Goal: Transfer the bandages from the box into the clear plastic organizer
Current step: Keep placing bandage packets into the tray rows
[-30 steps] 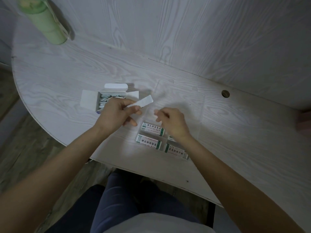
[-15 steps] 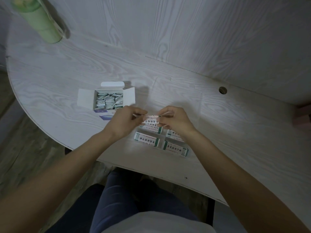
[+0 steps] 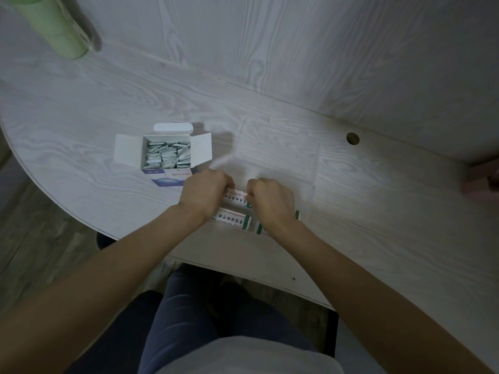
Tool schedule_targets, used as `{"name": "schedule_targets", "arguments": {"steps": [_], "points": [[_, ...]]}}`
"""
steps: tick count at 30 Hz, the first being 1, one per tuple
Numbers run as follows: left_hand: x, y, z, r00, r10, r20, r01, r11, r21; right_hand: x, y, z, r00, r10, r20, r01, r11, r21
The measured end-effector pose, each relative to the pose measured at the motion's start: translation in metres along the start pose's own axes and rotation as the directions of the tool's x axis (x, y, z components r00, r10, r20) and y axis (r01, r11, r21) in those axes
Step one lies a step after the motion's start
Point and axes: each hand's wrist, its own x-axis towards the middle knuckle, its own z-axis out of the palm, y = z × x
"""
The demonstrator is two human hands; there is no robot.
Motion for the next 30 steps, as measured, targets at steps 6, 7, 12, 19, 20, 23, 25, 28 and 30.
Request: {"name": "schedule_targets", "arguments": {"steps": [6, 7, 12, 19, 20, 23, 25, 28, 30], "points": [[0.004, -0.004, 0.002, 0.999, 0.054, 0.009, -0.054, 0.992, 0.110, 0.003, -0.006, 0.003, 0.999, -0.020, 0.039, 0.026, 0.989, -0.147], [0.004, -0.003, 0.002, 0.997, 0.074, 0.017, -0.075, 0.989, 0.130, 0.003, -0.006, 0.004, 0.999, -0.011, 0.044, 0.017, 0.989, -0.150], [0.003, 0.001, 0.001, 0.987, 0.139, 0.075, -0.152, 0.966, 0.212, 0.002, -0.007, 0.006, 0.998, 0.033, 0.050, -0.027, 0.993, -0.112], [-0.001, 0.003, -0.004, 0.990, 0.115, 0.079, -0.127, 0.979, 0.161, 0.003, -0.002, -0.002, 0.990, 0.040, 0.135, -0.042, 0.999, 0.015], [-0.002, 0.003, -0.005, 0.990, 0.115, 0.080, -0.126, 0.982, 0.142, 0.002, -0.001, -0.003, 0.989, 0.042, 0.138, -0.047, 0.999, 0.028], [-0.008, 0.003, -0.014, 0.989, 0.135, 0.056, -0.138, 0.989, 0.058, -0.001, 0.001, -0.008, 0.991, 0.033, 0.131, -0.041, 0.997, 0.059], [-0.014, 0.004, -0.022, 0.986, 0.166, 0.011, -0.165, 0.986, -0.029, -0.003, 0.003, -0.014, 0.993, 0.015, 0.116, -0.027, 0.995, 0.099], [-0.024, 0.006, -0.040, 0.981, 0.165, -0.105, -0.180, 0.972, -0.149, -0.002, 0.003, -0.025, 0.999, -0.009, 0.035, 0.003, 0.983, 0.182], [-0.029, 0.003, -0.052, 0.972, 0.139, -0.191, -0.177, 0.964, -0.198, 0.001, -0.001, -0.031, 0.998, -0.035, -0.043, 0.044, 0.969, 0.242]]}}
